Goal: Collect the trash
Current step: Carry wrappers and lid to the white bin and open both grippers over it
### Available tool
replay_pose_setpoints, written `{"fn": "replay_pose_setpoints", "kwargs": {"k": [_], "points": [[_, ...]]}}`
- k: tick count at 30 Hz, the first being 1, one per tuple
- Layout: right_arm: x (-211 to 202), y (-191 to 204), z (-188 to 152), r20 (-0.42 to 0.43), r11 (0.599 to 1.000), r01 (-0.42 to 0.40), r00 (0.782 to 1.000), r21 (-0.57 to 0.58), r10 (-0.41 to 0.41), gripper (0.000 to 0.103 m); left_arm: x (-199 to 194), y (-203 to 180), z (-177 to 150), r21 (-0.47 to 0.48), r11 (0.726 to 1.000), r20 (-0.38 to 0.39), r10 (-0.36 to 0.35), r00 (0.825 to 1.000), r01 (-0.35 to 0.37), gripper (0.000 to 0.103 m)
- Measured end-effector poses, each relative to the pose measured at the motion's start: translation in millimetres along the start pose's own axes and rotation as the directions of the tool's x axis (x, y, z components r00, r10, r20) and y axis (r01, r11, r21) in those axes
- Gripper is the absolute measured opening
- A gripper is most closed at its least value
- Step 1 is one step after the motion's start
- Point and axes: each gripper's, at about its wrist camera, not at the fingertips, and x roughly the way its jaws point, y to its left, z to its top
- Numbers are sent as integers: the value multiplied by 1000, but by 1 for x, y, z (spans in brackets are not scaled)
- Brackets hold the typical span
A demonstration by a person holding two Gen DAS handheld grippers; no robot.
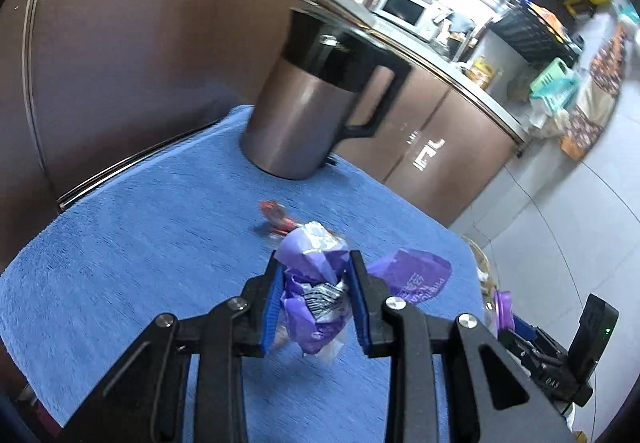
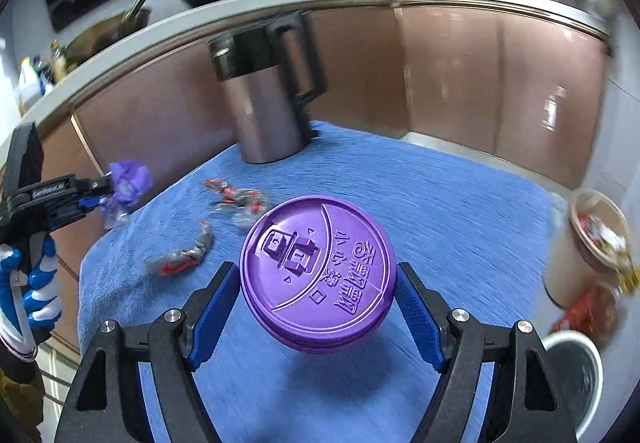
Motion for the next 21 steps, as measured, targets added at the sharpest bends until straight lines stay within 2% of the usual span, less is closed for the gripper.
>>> {"fn": "replay_pose_setpoints", "kwargs": {"k": [4, 9, 15, 21], "points": [[-38, -37, -22, 25, 995, 64, 997, 79, -67, 77, -1, -40, -11, 64, 997, -22, -39, 999, 40, 29], [-79, -92, -58, 23, 969, 160, 986, 187, -168, 77, 12, -103, -27, 155, 982, -78, -95, 992, 106, 29], [-110, -147, -97, -4, 925, 243, 968, 292, -252, 77, 54, -195, -56, 264, 944, -189, -150, 970, 197, 29], [-117, -202, -126, -51, 876, 302, 951, 375, -306, 77, 105, -291, -89, 368, 888, -300, -168, 939, 277, 29]]}}
